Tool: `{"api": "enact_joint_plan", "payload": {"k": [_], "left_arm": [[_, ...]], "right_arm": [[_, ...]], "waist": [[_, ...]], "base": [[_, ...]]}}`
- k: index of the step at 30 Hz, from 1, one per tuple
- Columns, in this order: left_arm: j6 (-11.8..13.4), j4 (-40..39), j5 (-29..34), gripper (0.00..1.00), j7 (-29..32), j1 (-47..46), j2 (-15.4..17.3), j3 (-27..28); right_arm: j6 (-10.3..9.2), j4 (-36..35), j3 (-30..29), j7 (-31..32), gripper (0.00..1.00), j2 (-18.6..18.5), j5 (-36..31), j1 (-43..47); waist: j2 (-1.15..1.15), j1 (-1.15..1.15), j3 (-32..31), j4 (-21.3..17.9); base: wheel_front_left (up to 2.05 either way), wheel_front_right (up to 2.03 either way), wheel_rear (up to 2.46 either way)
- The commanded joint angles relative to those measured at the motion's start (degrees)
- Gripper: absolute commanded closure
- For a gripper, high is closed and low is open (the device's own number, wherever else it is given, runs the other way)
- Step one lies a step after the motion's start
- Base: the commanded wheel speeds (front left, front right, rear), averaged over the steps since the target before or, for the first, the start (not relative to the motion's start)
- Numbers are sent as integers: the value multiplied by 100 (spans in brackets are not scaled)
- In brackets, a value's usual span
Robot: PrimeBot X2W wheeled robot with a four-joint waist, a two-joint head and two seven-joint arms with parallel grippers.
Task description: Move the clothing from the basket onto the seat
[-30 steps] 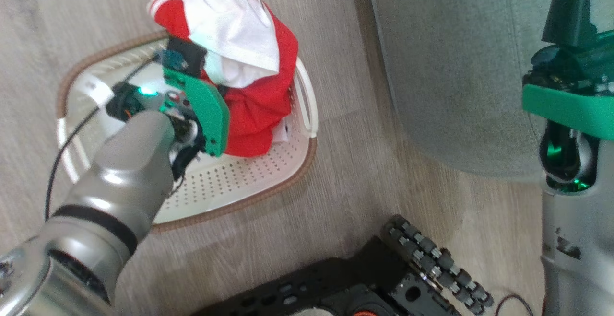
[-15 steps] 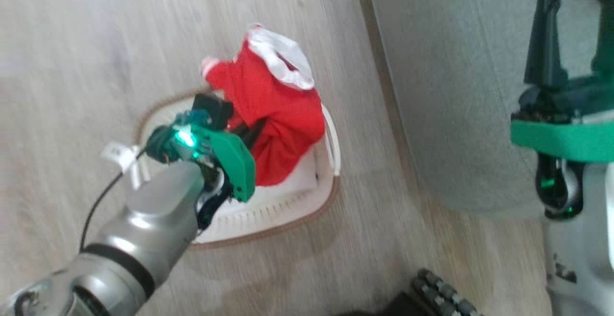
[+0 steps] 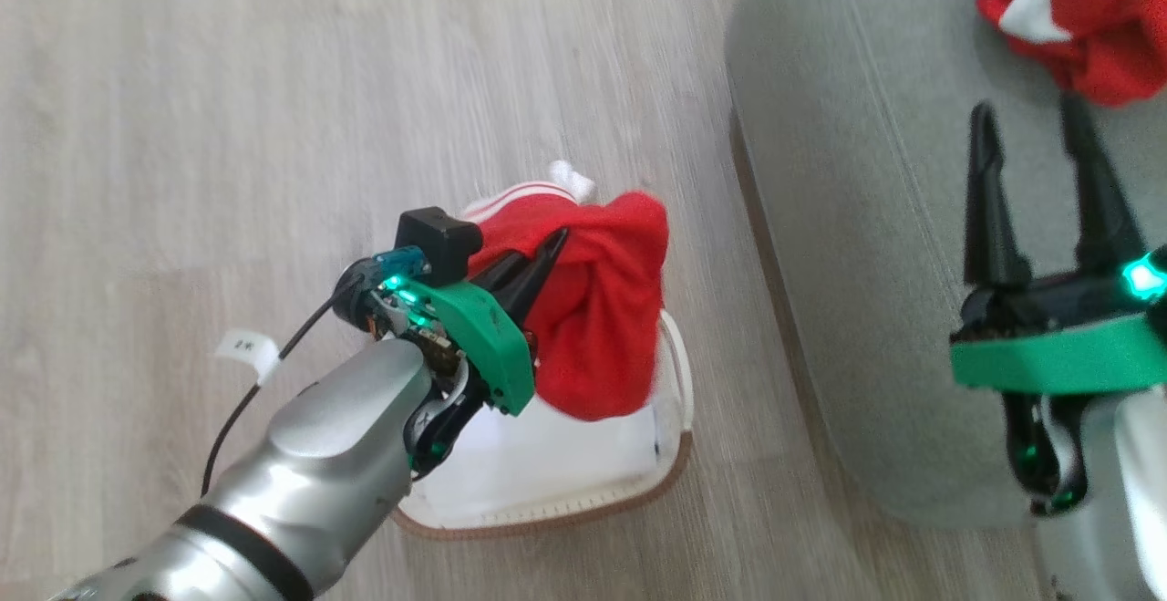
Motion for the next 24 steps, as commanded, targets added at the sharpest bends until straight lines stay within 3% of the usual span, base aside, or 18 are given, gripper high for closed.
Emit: {"api": "enact_joint_plan", "payload": {"k": [1, 17, 24], "left_arm": [[66, -309, 89, 100, -75, -59, 185, 276], [852, -2799, 468, 100, 152, -63, 830, 807], [1073, -3414, 496, 100, 448, -301, 986, 899]], "right_arm": [[-1, -143, 137, -28, 0, -114, 61, 71], [-1, 72, 519, -28, 0, -128, 247, 813], [-1, 33, 779, -28, 0, -143, 285, 899]], "waist": [[-1, 1, -355, 190], [-1, 1, -1201, 419], [-1, 1, -1282, 438]], "base": [[0, 0, 0], [0, 0, 0], [0, 0, 0]]}}
